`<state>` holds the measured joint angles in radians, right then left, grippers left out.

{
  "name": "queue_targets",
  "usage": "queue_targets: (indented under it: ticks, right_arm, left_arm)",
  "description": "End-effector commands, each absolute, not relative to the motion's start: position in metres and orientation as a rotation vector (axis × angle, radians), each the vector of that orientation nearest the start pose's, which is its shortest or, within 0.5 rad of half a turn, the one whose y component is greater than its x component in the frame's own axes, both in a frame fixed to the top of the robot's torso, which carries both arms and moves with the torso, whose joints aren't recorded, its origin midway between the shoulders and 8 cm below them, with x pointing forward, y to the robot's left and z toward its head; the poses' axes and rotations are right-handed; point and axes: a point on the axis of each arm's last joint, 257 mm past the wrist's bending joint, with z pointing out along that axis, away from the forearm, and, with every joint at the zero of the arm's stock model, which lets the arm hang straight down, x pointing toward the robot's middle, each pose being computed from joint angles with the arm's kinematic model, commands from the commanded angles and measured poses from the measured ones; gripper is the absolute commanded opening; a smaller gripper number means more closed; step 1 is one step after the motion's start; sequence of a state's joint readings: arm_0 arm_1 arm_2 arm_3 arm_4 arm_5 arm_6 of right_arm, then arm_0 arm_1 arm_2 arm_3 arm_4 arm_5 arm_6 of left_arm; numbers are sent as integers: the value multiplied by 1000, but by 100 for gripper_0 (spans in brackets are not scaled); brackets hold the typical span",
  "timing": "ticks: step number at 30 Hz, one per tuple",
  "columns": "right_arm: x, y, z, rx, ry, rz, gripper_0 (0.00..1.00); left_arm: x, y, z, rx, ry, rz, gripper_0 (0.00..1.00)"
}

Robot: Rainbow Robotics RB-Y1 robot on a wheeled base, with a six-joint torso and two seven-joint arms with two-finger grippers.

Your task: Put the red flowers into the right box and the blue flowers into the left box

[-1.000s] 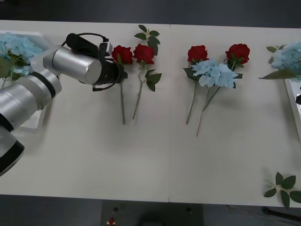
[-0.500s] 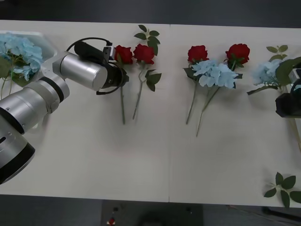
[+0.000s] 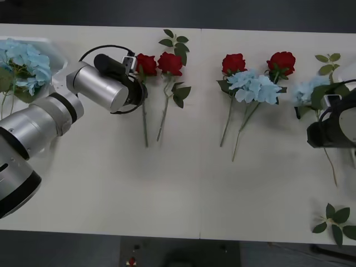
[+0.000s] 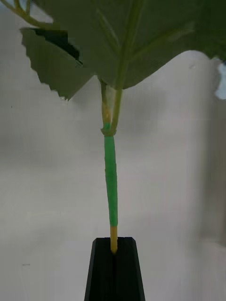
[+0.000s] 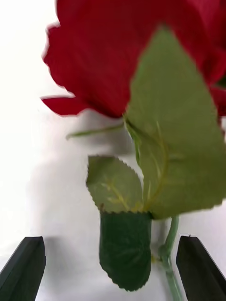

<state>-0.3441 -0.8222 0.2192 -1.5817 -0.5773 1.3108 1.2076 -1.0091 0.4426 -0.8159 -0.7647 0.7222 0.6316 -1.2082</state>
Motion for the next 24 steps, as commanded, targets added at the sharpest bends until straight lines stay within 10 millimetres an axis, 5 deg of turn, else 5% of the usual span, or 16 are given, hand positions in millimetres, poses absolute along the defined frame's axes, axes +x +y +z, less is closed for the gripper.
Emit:
queue_targets:
  ticks: [1,9,10,12,14,22,24]
  right_arm:
    - [491,-411,-289,54,2620,-226,0]
    - [491,-406,-298,52,2621,-206,1]
    - [492,-405,-297,50,2617,-200,19]
    - [495,-402,-296,48,2607,-185,71]
    - [496,-402,-295,48,2604,-181,87]
    - [498,-401,-287,69,2597,-153,90]
    - [497,-398,-280,75,2599,-126,89]
  left_arm:
    - [677,125,-249,285,2266,-111,80]
    - [681,89,-240,329,2191,-155,81]
    - [681,88,-239,331,2187,-151,80]
    - [681,89,-241,329,2188,-144,80]
    - [682,90,-241,335,2186,-134,80]
    - [682,96,-246,351,2182,-98,80]
    - [683,103,-248,362,2177,-67,58]
